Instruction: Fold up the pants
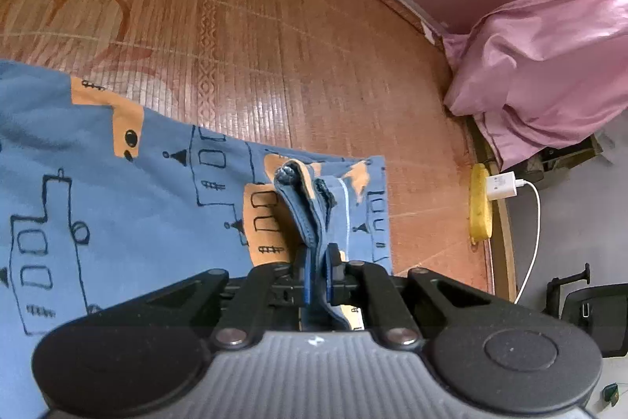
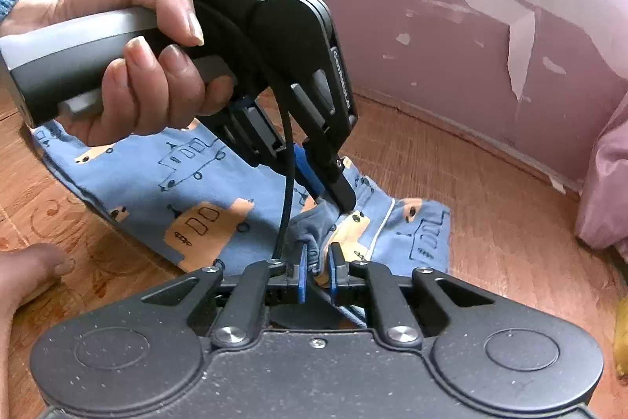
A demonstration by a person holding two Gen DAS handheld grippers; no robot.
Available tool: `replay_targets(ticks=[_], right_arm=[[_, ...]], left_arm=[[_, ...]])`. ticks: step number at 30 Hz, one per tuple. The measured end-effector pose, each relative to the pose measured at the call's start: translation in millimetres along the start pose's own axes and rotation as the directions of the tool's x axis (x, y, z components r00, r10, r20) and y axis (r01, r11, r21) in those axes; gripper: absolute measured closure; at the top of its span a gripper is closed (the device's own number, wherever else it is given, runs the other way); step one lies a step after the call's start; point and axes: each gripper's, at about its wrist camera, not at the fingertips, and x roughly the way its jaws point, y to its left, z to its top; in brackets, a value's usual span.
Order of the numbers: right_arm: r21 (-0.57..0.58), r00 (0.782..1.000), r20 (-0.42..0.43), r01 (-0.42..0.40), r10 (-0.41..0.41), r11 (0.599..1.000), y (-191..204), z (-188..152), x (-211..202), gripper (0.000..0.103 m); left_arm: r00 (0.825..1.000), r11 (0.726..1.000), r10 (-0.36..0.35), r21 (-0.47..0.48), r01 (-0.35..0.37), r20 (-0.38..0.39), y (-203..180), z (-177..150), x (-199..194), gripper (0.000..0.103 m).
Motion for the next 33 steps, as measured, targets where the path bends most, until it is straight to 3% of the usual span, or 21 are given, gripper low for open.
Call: replay_targets(ticks=[10, 17, 33], right_arm=[[-0.079, 0.998, 0.047, -0.038, 0.041, 0.996, 25, 26, -16, 0.093], [-0.142, 0.991, 0.047, -0.115, 0.123, 0.983, 57, 47, -15, 0.093], [-0.288, 0.95, 0.018, -0.292, 0.31, 0.912, 129, 86, 2, 0.093]], left_arm=[[0.995, 0.999, -0.029, 0.016, 0.027, 0.1, 15, -15, -46, 0.096], [0.986, 1.0, -0.011, 0.006, 0.01, 0.167, 44, -31, -82, 0.096], [0.957, 0.999, 0.045, -0.016, -0.043, 0.286, 111, -61, -149, 0.096]])
